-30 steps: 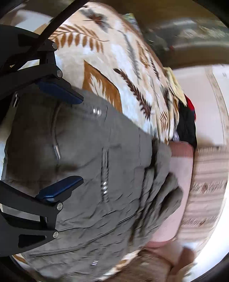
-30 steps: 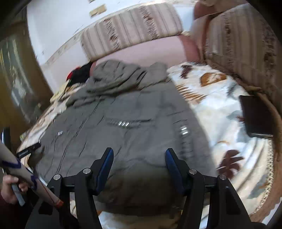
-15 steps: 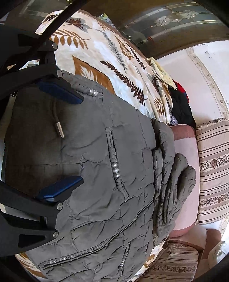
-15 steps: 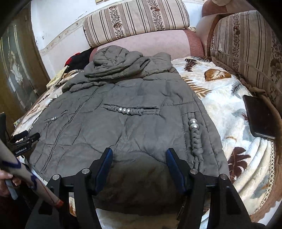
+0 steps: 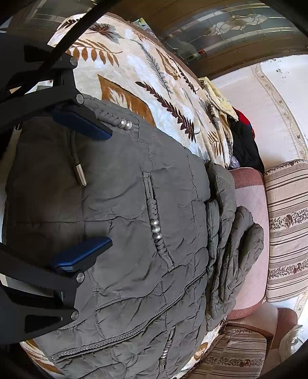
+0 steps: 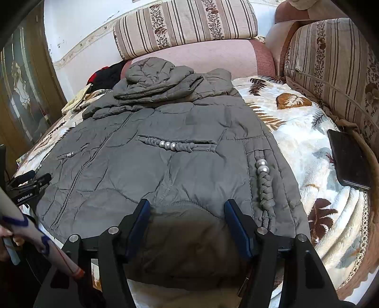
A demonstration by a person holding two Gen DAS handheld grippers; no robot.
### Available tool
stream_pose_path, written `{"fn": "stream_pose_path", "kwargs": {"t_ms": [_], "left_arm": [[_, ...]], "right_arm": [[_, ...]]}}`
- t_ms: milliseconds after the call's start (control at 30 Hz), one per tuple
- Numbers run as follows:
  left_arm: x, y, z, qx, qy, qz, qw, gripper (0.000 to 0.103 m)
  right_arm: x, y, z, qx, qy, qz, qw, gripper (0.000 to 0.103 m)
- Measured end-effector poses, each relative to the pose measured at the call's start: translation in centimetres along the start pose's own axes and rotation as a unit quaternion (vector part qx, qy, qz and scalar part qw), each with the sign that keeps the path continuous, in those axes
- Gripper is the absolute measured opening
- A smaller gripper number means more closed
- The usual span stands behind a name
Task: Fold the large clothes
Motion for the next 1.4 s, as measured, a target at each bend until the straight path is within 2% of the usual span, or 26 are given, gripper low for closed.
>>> {"fn": "stream_pose_path", "kwargs": {"t_ms": [667, 1033, 1167, 1267, 1400], "left_arm": [[0.3, 0.4, -0.7, 0.006, -0.016, -0.010, 0.9998, 0.082], [0.3, -0.8, -1.6, 0.003, -0.041, 0.005, 0.9992, 0.082], [0.2, -1.3, -2.5, 0.006, -0.063, 0.009, 0.9980, 0.082], [0.1, -2.0, -4.2, 0.010, -0.097, 0.016, 0.9951, 0.082], [0.6, -2.5, -7.1, 0.009, -0.147, 0.020, 0.9889, 0.082]], "right_arm": [[0.0, 0.0, -0.1, 0.001, -0.001, 0.000, 1.000, 0.070], [0.0, -1.5, 1.0, -0.019, 0.013, 0.018, 1.000, 0.070], [-0.5, -3.1, 2.7, -0.034, 0.049, 0.049, 0.997, 0.070], [-1.0, -4.3, 5.3, -0.022, 0.095, 0.074, 0.993, 0.070], [-0.6, -4.0, 9.8, -0.009, 0.187, 0.060, 0.980, 0.070]]}}
Point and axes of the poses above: each gripper's, at about its wrist camera, not at the fingertips, and y roughly the way its jaws point, z to its right, x to its underside, the point moved 4 cm from there along y, roughly the way its jaws point, and after that the axes turned 12 degrees about x, right-handed, at the moved point
